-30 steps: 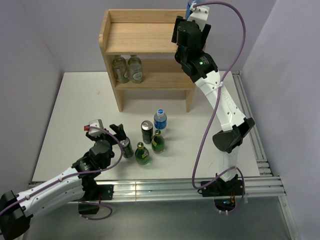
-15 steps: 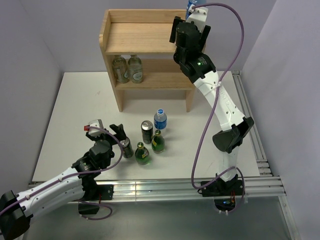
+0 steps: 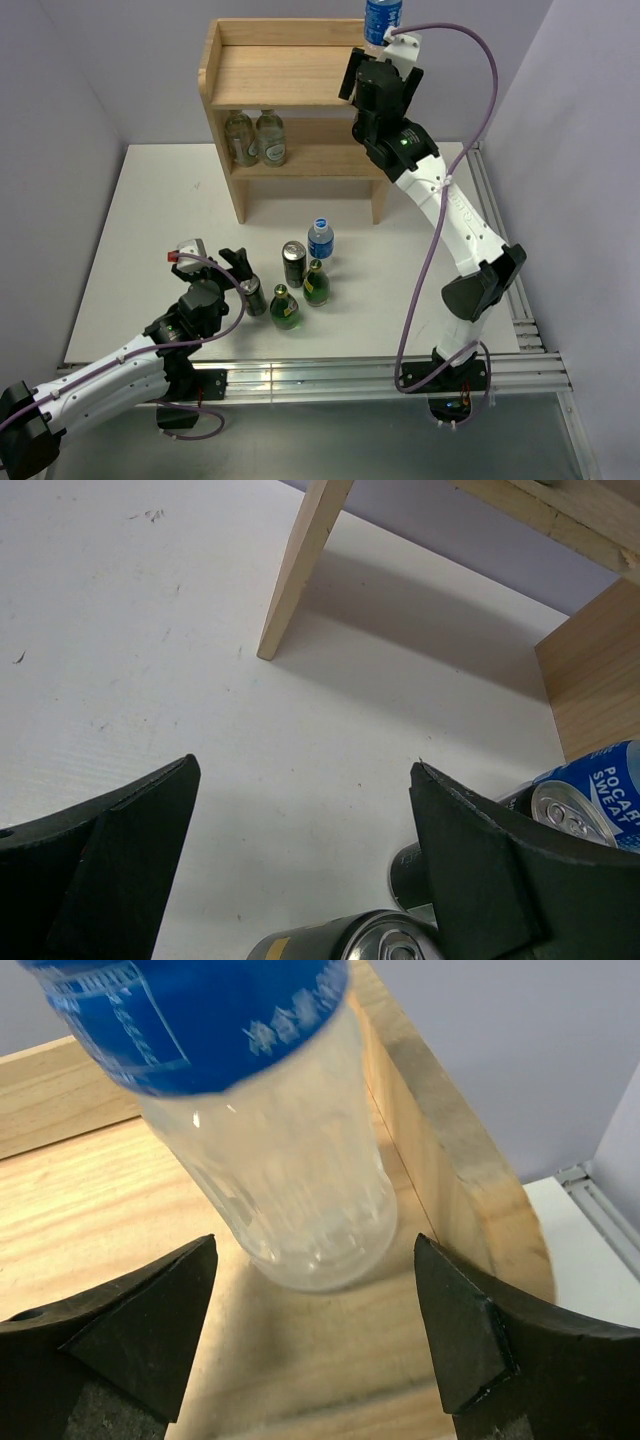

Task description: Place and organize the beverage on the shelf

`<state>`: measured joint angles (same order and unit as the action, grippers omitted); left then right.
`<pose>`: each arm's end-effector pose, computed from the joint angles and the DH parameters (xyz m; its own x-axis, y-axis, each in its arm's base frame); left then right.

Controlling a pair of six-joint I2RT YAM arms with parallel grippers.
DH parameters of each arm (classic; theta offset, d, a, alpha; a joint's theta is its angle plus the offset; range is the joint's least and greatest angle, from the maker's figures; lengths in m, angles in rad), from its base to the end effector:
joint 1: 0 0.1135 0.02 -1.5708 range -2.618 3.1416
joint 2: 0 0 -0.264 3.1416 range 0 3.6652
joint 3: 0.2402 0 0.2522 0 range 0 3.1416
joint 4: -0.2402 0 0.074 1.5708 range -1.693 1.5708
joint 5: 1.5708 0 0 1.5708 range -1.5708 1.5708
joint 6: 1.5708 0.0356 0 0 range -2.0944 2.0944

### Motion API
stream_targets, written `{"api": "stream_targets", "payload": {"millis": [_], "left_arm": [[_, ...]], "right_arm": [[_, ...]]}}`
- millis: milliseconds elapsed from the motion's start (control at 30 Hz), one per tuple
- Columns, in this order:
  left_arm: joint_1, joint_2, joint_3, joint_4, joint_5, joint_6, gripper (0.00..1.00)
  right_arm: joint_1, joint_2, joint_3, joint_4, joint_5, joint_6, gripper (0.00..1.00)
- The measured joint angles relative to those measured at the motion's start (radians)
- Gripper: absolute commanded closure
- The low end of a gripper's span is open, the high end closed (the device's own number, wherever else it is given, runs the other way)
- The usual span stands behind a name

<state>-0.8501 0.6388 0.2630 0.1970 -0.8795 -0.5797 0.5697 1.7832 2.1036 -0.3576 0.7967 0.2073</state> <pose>0.1216 -0.0969 0.2196 -0.0865 -0.4307 -0.8983 -0.0821 0.9017 -0.4244 0.3405 0.1879 0.5020 0.0156 0.1809 -0.9834 0.2263 0.9574 0.1797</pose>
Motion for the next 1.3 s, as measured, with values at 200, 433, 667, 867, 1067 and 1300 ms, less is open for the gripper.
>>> {"api": "stream_targets", "payload": {"millis": [200,433,667,867,1067,1300], "left_arm": [[0.000,0.000,0.000,0.000,0.000,-0.008,0.07],[0.000,0.000,0.000,0.000,-0.001,-0.008,0.06],[0.001,-0.001,0.000,0.000,0.000,-0.009,0.06],[0.002,0.000,0.000,0.000,0.000,-0.009,0.06],[0.004,0.011,0.000,0.000,0.000,-0.009,0.06],[0.005,0.014,0.000,0.000,0.000,-0.009,0.06]], "right_arm": [[0.021,-0.080,-0.085,-0.005,0.009,0.051,0.13],[0.064,-0.214,-0.227,-0.067,0.069,0.095,0.13],[0.228,-0.389,-0.495,-0.122,0.136,0.160,0.14],[0.495,-0.662,-0.968,-0.024,0.043,0.236,0.15],[0.626,-0.795,-1.261,0.074,-0.048,0.336,0.15],[0.774,-0.787,-1.396,0.087,-0.011,0.471,0.15]]}}
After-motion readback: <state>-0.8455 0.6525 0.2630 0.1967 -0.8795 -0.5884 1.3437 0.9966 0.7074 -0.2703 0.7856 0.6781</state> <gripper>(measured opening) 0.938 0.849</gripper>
